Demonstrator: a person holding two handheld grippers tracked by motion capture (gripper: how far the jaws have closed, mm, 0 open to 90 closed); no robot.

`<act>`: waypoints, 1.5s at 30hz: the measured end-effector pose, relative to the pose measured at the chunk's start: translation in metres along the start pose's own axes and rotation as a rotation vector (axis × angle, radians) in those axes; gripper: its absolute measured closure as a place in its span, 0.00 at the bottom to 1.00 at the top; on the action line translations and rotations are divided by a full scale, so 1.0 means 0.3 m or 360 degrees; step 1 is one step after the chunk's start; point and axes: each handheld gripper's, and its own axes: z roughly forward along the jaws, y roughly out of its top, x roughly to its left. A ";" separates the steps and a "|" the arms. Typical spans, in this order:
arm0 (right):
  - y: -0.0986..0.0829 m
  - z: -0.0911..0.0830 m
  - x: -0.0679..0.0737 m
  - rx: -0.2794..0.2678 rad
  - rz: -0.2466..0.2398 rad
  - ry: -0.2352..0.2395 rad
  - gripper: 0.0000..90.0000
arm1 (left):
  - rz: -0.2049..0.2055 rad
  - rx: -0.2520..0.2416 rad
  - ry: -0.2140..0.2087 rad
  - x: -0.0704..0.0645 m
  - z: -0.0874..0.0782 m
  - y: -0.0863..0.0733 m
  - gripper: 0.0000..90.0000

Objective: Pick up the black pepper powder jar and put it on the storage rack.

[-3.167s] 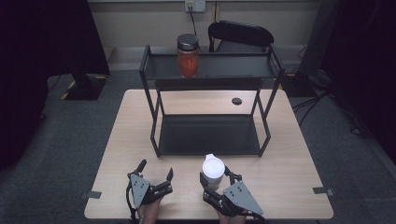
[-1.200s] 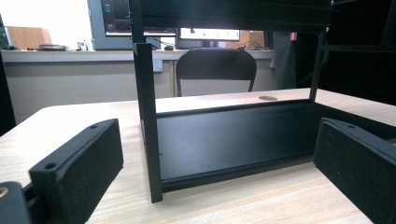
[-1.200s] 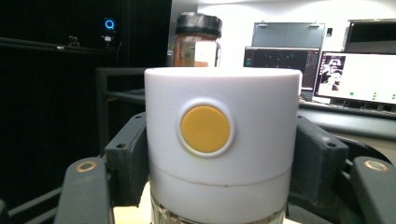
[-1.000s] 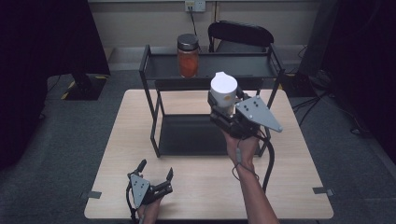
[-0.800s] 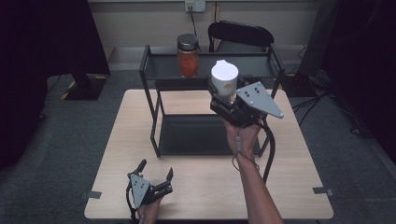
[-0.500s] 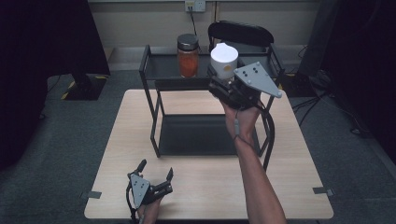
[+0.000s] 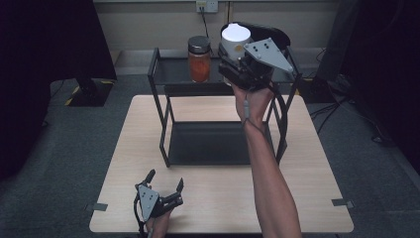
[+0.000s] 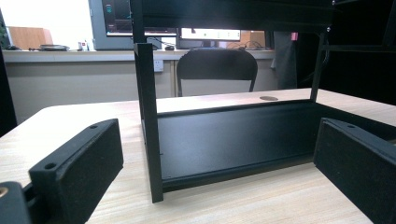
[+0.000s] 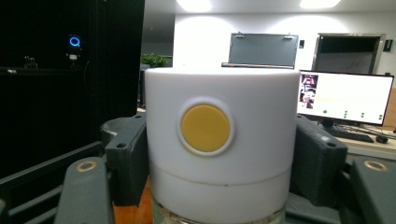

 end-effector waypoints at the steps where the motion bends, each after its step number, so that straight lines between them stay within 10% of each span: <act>1: 0.001 0.010 -0.002 0.0005 -0.0005 -0.0005 0.34 | -0.0002 0.0000 0.0000 0.000 0.000 0.000 0.01; 45: -0.045 0.117 -0.051 0.0083 0.0106 -0.0036 0.34 | 0.0002 0.0001 -0.0004 0.002 0.000 0.000 0.01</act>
